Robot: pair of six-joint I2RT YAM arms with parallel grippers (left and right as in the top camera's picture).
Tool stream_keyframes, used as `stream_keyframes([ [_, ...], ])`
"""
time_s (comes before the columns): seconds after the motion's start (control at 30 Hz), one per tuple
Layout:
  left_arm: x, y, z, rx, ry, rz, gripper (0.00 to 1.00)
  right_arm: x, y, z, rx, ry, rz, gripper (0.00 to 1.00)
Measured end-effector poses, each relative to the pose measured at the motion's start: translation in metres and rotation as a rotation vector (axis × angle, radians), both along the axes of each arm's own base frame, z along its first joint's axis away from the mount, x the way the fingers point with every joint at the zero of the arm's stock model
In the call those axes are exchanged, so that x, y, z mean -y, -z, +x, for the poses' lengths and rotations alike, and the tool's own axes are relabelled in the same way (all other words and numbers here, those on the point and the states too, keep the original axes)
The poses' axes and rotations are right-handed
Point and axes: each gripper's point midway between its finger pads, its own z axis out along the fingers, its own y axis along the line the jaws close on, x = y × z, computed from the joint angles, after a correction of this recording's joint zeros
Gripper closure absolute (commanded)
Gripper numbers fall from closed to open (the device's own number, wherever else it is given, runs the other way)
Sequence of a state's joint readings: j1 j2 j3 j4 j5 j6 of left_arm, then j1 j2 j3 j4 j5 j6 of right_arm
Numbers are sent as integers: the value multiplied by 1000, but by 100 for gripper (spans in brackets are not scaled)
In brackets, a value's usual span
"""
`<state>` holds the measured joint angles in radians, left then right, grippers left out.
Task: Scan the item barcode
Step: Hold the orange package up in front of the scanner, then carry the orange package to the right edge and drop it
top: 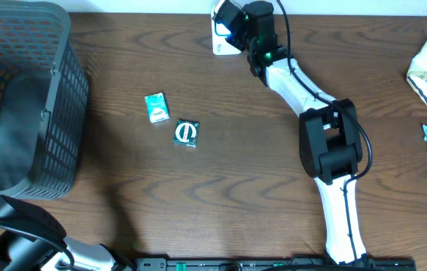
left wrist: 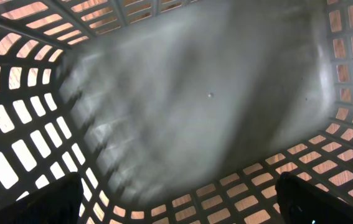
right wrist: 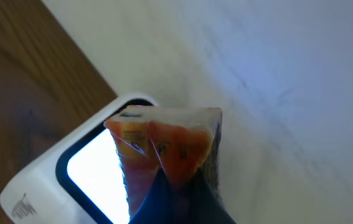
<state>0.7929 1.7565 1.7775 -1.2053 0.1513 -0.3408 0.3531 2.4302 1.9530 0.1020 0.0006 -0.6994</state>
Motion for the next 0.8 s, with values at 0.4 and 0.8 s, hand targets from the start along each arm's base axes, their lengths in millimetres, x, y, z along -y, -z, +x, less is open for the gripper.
stream_keyframes([
  [0.4, 0, 0, 0, 0, 0, 0, 2, 11, 6, 1, 8, 32, -118, 99],
  [0.8, 0, 0, 0, 0, 0, 0, 3, 29, -13, 2, -1, 139, -59, 99],
])
